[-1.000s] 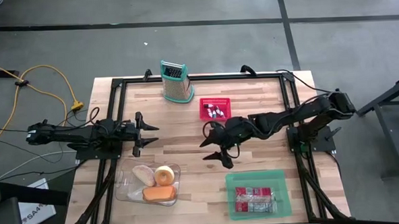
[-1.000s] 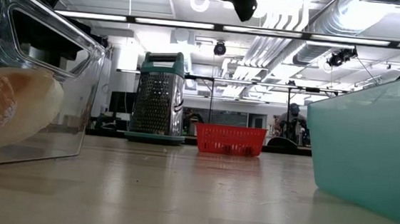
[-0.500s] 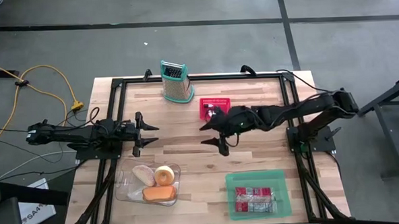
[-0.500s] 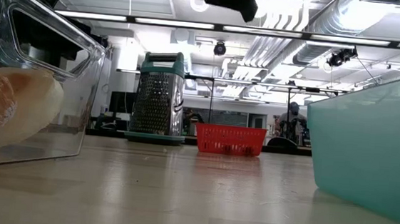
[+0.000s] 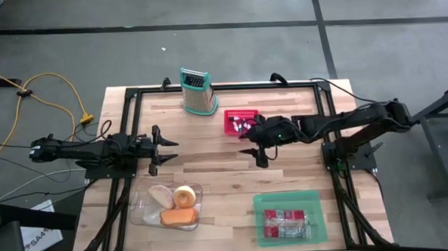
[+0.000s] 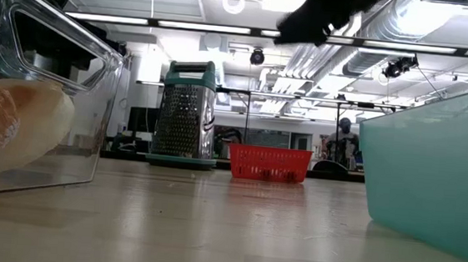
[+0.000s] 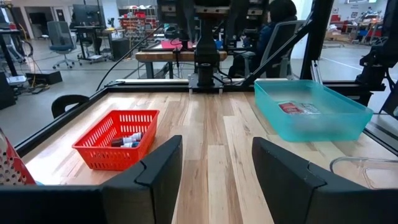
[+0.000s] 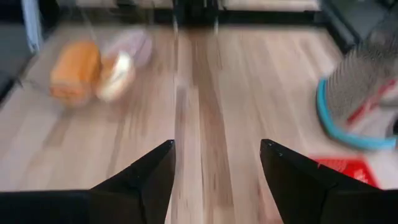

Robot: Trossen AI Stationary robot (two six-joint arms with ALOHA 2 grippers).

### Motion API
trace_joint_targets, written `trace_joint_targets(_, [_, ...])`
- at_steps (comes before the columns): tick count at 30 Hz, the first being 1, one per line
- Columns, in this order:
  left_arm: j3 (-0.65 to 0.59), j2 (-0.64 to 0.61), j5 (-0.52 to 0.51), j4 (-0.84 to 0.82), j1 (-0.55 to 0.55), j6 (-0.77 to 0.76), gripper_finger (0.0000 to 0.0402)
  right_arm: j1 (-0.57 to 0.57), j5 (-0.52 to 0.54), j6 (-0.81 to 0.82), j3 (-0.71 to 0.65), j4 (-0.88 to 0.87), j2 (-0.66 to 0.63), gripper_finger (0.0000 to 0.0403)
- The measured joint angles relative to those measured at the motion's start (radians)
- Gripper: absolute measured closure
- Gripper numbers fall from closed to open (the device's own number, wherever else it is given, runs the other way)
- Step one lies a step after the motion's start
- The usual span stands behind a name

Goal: Pick & Place Food Item
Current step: Return to Home Position

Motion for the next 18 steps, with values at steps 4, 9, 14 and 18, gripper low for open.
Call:
trace_joint_targets(4, [0.0,0.002,0.0,0.0,0.0,0.0,0.0215,0.0,0.008,0.027,-0.064,-0.013,-0.015,0.0184])
trace_joint_targets(9, [0.0,0.003,0.0,-0.002,0.0,0.0,0.0215,0.0,0.011,0.055,-0.153,0.032,-0.046,0.0191])
trace_joint_targets(14, [0.0,0.003,0.0,-0.002,0.0,0.0,0.0215,-0.008,0.045,0.083,-0.251,0.076,-0.115,0.0193])
trace_joint_targets(18, [0.0,0.003,0.0,-0.002,0.0,0.0,0.0215,-0.037,0.049,0.135,-0.358,0.108,-0.242,0.0193])
